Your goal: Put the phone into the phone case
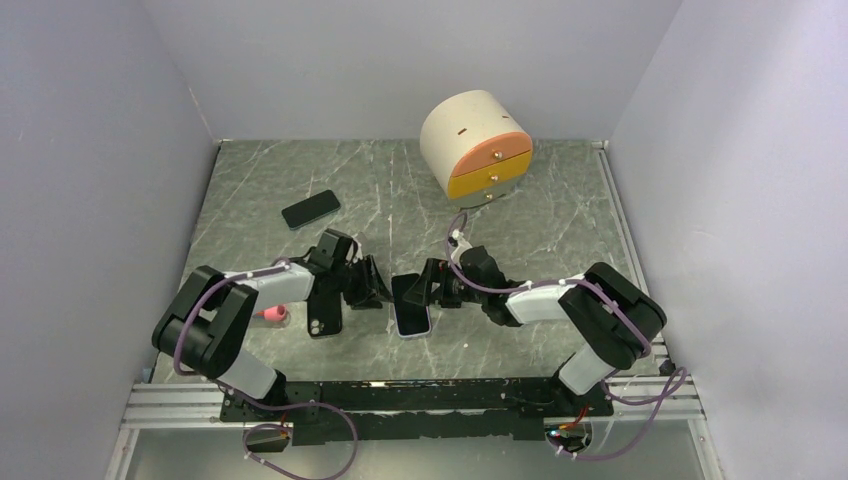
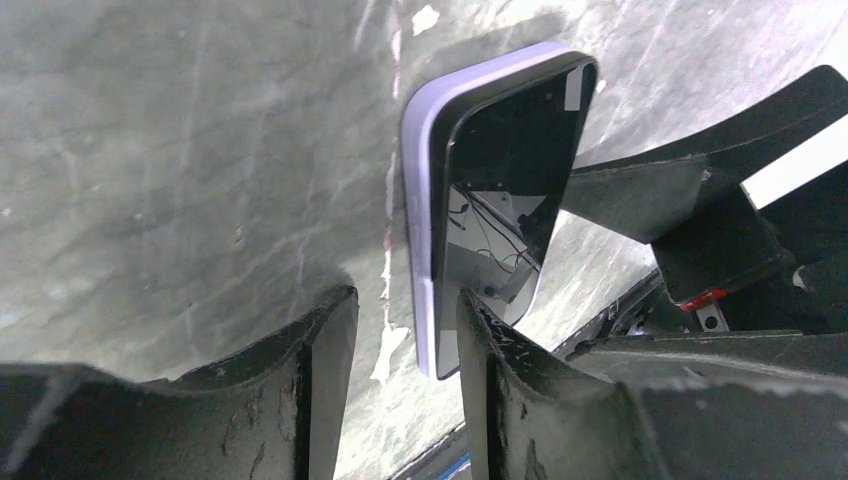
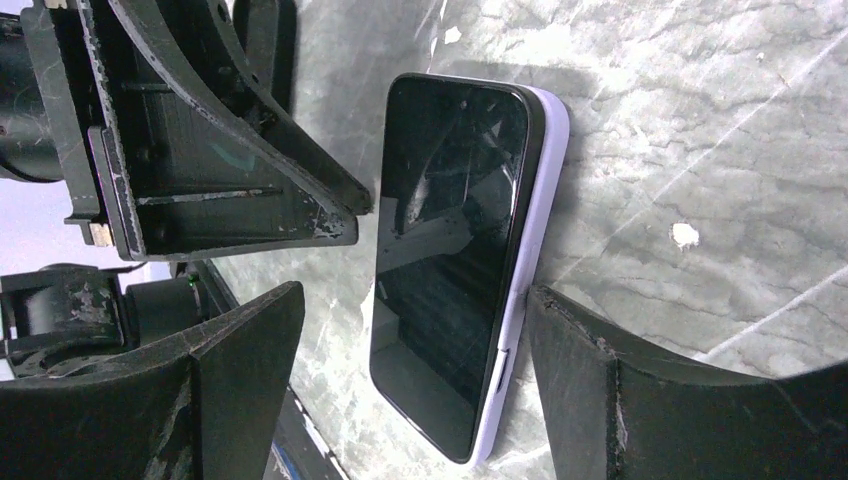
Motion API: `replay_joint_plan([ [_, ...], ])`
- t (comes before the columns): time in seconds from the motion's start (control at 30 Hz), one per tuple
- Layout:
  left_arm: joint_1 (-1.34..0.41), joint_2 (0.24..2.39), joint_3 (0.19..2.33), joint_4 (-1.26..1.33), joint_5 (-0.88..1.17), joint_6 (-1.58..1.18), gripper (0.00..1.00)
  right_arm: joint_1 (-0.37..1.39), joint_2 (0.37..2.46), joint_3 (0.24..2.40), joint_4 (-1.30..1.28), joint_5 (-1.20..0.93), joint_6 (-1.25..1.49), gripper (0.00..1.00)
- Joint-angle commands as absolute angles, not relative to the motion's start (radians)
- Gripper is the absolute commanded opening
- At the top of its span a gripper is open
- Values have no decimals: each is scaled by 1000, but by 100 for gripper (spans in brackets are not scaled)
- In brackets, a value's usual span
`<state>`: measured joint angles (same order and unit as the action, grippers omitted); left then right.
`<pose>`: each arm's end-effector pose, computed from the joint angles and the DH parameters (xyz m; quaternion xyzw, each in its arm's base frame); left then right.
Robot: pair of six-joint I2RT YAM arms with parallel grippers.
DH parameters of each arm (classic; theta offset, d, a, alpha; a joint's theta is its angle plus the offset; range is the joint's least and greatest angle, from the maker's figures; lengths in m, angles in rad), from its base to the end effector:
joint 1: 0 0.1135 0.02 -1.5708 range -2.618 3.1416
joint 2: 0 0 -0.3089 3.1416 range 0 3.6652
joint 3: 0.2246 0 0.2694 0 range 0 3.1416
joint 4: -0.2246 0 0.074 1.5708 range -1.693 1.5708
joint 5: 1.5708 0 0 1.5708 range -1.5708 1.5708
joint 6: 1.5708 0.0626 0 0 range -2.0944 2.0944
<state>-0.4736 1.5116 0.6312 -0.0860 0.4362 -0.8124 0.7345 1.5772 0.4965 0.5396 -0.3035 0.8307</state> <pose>0.2456 -0.1556 0.1500 -0.0937 0.9296 -0.3395 0.1087 0.2199 0.2238 0.1500 -0.0330 0.8629 0.4365 0.2524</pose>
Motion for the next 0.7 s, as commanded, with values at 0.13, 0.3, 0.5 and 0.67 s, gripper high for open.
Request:
replay_joint_plan([
  [0.13,-476,1563,619,56,516,-814,42,732,1592,561,563,-317,888,86],
  [0.3,-475,1600,611,87,551,-819,31,732,1605,565,631,-378,944,86],
  [0.5,-475,1590,618,74,569,-798,31,727,1611,554,749,-449,1022,84],
  [0.67,-476,1570,638,36,561,-770,31,717,1638,516,962,-528,1121,81],
])
